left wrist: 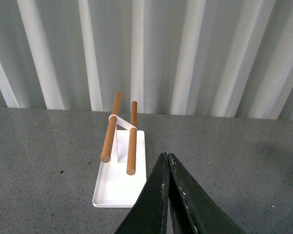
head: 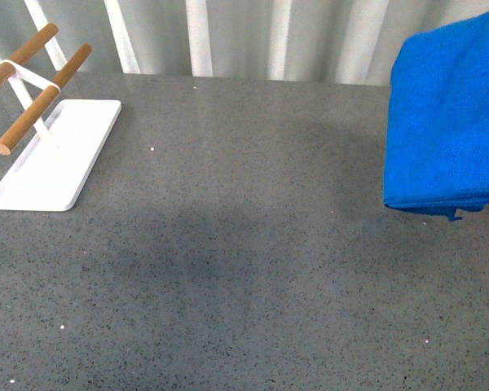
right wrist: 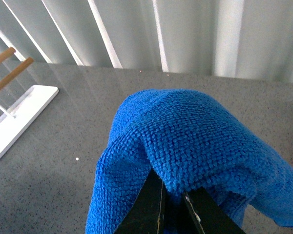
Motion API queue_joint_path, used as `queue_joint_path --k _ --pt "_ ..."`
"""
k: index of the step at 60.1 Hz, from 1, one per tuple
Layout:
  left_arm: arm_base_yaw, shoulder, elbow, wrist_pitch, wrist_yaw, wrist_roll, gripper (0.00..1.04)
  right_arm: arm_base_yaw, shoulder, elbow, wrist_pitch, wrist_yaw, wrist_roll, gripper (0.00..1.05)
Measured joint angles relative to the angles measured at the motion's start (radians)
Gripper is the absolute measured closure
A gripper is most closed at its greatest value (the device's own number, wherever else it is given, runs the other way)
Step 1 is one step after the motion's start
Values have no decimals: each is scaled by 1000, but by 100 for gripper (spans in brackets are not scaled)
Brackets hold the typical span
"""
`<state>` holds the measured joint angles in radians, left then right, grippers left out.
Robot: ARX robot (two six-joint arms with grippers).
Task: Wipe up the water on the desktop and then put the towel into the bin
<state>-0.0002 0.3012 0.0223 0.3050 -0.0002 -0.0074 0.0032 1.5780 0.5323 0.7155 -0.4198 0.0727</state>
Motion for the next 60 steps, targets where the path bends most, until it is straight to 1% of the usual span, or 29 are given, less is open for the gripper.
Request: queue_joint_path --k 26,27,30,32,40,43,51,60 --pt "0 -126 0 -126 0 0 101 66 58 56 -48 64 3 102" --pt "0 -134 0 -134 0 0 101 69 61 60 -51 66 3 102" --pt "0 -214 0 -244 0 0 101 78 69 69 -64 75 5 102" --pt "0 -249 0 -285 0 0 101 82 75 77 -74 79 8 102" --pt "0 -297 0 -302 0 0 101 98 102 127 -125 111 27 102" --pt "0 -297 0 -304 0 0 93 104 118 153 -148 127 33 102" --pt "0 -297 0 -304 0 0 64 114 162 195 -216 154 51 102" --pt "0 -297 0 -304 0 0 39 114 231 246 -304 152 76 102"
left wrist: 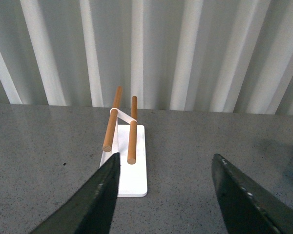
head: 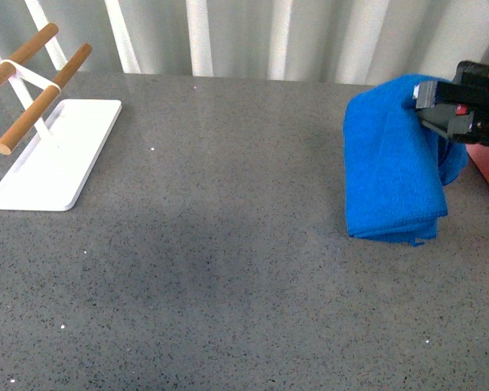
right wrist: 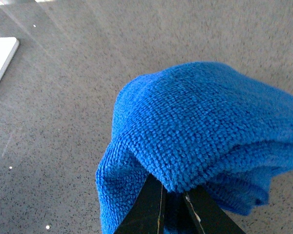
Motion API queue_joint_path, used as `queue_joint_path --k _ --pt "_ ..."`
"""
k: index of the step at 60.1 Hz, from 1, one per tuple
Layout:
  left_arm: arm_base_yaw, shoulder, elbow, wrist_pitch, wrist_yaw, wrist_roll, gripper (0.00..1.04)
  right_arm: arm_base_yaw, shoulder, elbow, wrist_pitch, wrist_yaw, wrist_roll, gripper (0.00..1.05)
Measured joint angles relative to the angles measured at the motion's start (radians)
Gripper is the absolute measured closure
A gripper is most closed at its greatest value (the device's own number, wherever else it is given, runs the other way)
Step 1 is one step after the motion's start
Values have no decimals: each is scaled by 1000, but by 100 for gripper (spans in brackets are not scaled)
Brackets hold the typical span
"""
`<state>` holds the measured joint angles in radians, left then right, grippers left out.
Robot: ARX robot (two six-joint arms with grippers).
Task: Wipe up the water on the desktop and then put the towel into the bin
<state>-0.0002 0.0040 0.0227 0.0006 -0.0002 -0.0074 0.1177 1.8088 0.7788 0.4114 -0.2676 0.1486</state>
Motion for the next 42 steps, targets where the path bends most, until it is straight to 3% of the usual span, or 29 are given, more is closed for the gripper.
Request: queue_joint_path --k 13,42 --pt "0 0 0 0 0 0 5 -5 176 70 -32 -18 22 102" --pt "0 0 0 0 0 2 7 -89 377 126 -14 -29 -1 102"
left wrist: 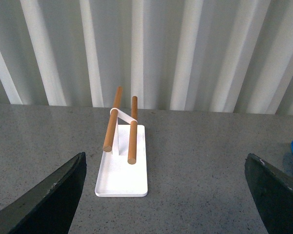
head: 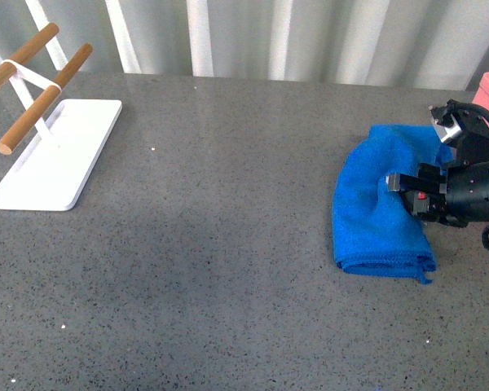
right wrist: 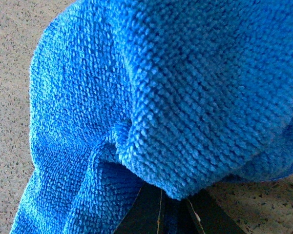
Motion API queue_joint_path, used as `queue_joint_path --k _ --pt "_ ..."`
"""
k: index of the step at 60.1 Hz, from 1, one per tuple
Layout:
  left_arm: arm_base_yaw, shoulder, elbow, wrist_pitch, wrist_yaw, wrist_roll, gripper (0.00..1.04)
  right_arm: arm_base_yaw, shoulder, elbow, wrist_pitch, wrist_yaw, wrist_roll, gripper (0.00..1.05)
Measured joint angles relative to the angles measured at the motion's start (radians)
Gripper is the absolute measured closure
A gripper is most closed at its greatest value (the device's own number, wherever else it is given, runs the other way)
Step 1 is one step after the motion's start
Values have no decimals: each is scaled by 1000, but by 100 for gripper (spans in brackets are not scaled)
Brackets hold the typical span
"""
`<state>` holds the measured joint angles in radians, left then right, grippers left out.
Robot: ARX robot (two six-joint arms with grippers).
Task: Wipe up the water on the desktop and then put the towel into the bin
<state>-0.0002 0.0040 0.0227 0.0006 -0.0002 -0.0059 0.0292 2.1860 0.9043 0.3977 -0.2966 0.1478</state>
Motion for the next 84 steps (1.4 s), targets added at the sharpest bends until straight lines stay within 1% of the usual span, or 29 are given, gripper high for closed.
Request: queue_joint_path --k 7,11,18,23,39,50,57,61,66,72,79,84 --pt "0 0 0 0 0 0 7 -6 5 18 -9 26 -32 102" --pt "0 0 0 0 0 0 7 -8 14 55 -27 80 -73 102" --pt "0 0 0 0 0 0 7 -9 38 121 -58 147 -103 102" --pt "0 0 0 0 0 0 7 -9 64 180 -87 169 -120 102" --pt "0 0 0 0 0 0 7 36 190 449 -207 168 -137 102" --pt "0 0 0 0 0 0 7 106 289 640 -268 152 -148 102" --pt "0 0 0 0 0 0 7 158 322 705 -291 133 -155 102" --pt "0 0 0 0 0 0 7 185 324 708 -291 119 -154 102" --pt "0 0 0 0 0 0 7 224 312 674 -275 79 -152 102" --pt "0 0 0 0 0 0 7 261 249 559 -245 27 -166 102" --pt "0 0 0 0 0 0 7 283 164 414 -232 0 -198 102" --pt "0 0 0 0 0 0 7 291 81 272 -215 -10 -235 102"
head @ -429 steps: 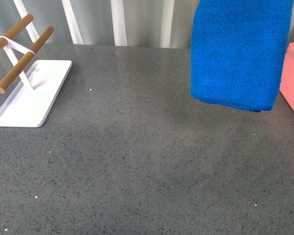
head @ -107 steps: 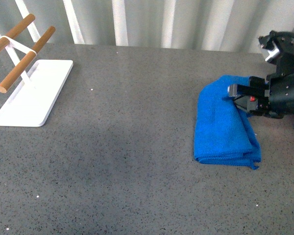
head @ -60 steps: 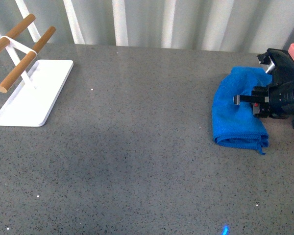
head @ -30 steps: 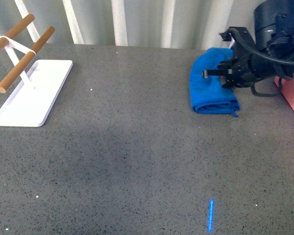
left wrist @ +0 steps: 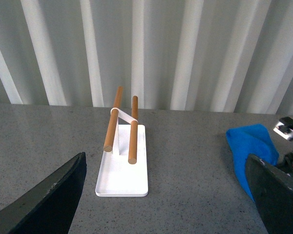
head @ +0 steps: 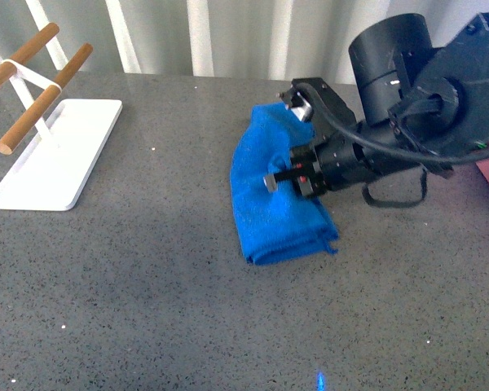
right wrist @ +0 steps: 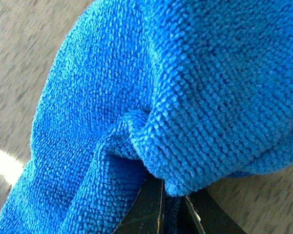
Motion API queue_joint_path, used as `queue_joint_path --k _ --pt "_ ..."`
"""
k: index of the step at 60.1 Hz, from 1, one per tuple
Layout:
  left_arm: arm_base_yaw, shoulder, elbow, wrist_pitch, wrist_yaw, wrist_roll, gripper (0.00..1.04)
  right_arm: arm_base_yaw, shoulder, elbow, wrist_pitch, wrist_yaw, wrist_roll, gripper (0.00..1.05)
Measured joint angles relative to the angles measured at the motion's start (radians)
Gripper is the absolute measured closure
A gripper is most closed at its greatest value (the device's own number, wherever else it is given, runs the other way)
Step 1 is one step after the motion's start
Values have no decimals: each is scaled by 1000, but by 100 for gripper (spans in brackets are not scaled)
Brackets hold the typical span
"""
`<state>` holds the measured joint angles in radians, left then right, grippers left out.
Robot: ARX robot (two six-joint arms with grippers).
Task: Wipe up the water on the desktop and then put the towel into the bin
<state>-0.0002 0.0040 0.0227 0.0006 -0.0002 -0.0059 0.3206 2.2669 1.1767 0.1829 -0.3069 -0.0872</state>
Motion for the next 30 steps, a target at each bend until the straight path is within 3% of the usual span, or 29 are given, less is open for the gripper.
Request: queue_joint_path --k 14,30 --pt "0 0 0 0 0 0 7 -50 -252 -336 7 -32 -114 102" --pt "0 0 0 0 0 0 7 -169 -491 -503 -39 -58 -192 102"
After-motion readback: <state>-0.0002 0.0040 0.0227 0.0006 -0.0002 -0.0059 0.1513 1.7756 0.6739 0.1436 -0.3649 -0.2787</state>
